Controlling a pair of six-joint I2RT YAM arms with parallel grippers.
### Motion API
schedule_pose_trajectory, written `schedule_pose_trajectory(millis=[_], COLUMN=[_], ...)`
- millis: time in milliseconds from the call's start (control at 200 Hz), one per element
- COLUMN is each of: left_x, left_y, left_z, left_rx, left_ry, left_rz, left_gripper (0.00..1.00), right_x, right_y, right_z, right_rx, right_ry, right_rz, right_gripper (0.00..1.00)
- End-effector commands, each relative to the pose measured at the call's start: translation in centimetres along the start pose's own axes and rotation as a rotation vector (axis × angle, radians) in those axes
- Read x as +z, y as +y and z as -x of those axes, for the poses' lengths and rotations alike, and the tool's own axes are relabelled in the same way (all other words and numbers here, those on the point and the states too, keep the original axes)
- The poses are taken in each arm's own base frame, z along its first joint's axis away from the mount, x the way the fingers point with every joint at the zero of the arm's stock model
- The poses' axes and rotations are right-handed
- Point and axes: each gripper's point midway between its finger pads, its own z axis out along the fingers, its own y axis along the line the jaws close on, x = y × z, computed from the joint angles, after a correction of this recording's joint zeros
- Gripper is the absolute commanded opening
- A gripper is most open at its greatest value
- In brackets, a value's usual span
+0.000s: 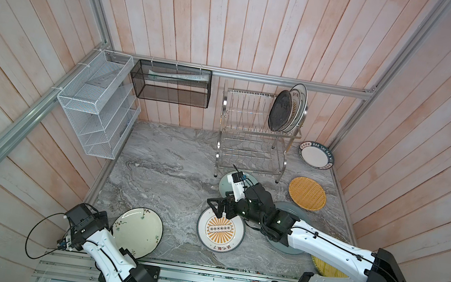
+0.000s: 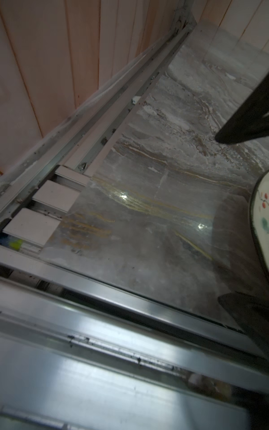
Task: Load plates into a dish rack
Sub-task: Move the plate to the bottom-left of the table.
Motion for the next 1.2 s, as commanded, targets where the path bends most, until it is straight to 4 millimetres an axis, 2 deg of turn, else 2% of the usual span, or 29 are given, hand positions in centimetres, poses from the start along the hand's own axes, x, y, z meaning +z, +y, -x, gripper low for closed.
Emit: schedule_pose_trajectory(millis=[0,260,400,590,780,890,1010,1095,1195], left_x=[0.5,1.4,1.8,1.4,0.6,0.6,1.0,1.4,1.5], left_y=[-1.2,-0.8,0.2,0.3,-2.2,-3.9,-4.8,-5.2,-5.6], left_z=[-1.0,-4.4,-7.2,-10.3,-13.7,-16.6,-19.6,-20.6,-20.6], left_rx=[0.058,0.075,0.098,0.137,0.244,0.359,0.46,0.505,0.563], left_ry=[0.079,0.231,0.294,0.336,0.362,0.414,0.472,0.481,0.466], left_rz=[-0.049,-0.081,-0.088,-0.111,-0.187,-0.214,-0.215,-0.211,-0.215], left_gripper=[1.0,1.0,1.0,1.0,1.0,1.0,1.0,1.0,1.0], right_x=[0.5,0.6,0.6,0.7,1.0,0.9,0.7,0.5,0.1], right_y=[0.4,0.2,0.0,-0.1,0.0,-0.1,-0.6,-0.8,-1.0], right_z=[-0.3,-0.5,-0.7,-1.0,-1.2,-1.2,-1.4,-1.6,-1.5], right_rx=[0.013,0.015,0.018,0.027,0.034,0.036,0.043,0.047,0.047], right_ry=[0.004,0.009,0.008,0.014,0.018,0.017,0.013,0.009,0.001], right_rz=[0.023,0.016,0.009,0.009,0.017,0.013,-0.005,-0.014,-0.023], right_gripper=[0.98,0.98,0.98,0.98,0.98,0.98,0.98,0.98,0.98])
